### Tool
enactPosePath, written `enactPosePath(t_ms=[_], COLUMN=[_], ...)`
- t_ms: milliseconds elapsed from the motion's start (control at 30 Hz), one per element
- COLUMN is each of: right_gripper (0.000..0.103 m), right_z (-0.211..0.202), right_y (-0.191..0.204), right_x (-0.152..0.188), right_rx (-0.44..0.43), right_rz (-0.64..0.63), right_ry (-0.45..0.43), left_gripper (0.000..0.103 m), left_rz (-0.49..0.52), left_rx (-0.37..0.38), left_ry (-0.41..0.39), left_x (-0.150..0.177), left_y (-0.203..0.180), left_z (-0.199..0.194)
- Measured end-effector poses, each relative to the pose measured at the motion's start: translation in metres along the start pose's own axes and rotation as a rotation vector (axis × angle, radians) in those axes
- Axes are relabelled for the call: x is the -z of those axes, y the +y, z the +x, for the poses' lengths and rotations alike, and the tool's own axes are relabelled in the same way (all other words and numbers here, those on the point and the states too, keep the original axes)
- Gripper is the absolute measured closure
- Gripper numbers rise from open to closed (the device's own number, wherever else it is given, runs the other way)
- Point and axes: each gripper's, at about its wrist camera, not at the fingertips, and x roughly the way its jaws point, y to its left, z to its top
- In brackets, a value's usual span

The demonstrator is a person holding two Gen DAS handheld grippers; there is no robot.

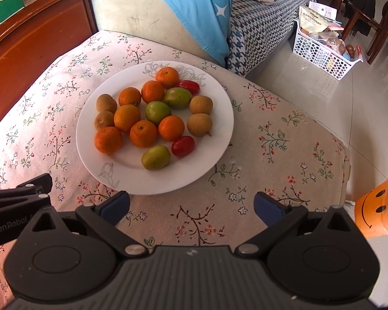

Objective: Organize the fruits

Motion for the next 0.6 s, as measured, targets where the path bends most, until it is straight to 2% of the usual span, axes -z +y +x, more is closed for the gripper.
enactPosePath(t_ms=[133, 333, 600], right_gripper=[0.001, 0.001, 0.001], right_z=[-0.005, -0.011, -0.023], right_y=[0.007, 0.019, 0.041], right_x=[0.007, 0.026, 0.065], right_rx=[-0.016, -0.024, -0.175], right_rz=[-0.02, -0.07, -0.166], right_ry=[-0.011, -0.023, -0.089], left_gripper=[0.009, 0.008, 0.008], left_rz=[-0.014, -0.079, -0.134], left_rx=[-0.009, 0.02, 0.036], left_ry=[-0.009, -0.013, -0.005], left_x=[0.01, 0.031, 0.055], left_y=[0.009, 0.03, 0.054], left_z=[-0.007, -0.015, -0.026])
